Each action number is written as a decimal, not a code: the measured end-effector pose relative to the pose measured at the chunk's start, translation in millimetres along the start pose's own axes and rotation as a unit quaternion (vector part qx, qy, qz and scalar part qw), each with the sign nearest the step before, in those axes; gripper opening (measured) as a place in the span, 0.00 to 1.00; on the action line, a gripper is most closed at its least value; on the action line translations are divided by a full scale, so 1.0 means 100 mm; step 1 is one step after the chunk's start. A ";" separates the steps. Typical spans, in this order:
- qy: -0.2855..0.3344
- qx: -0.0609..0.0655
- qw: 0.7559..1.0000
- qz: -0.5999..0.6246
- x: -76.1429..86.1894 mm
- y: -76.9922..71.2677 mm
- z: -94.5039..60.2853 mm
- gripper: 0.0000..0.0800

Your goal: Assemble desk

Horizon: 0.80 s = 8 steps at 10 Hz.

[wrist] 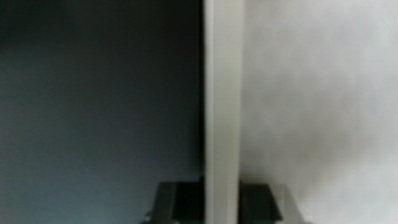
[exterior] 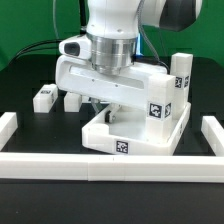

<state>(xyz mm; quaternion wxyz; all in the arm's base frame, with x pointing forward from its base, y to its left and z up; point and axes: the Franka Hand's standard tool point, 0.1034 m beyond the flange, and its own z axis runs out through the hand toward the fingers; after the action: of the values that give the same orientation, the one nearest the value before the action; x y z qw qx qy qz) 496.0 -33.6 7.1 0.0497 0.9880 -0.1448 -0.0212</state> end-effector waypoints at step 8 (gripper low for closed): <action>0.005 -0.017 0.974 -0.227 0.11 -0.02 -0.04 0.08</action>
Offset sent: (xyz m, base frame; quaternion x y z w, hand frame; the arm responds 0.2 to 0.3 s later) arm 0.0000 0.0000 0.0000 0.0000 0.0000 -0.1938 0.9810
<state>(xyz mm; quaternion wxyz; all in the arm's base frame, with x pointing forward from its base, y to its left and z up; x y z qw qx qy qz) 507.6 -34.4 10.9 0.0607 0.9942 0.0839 -0.0293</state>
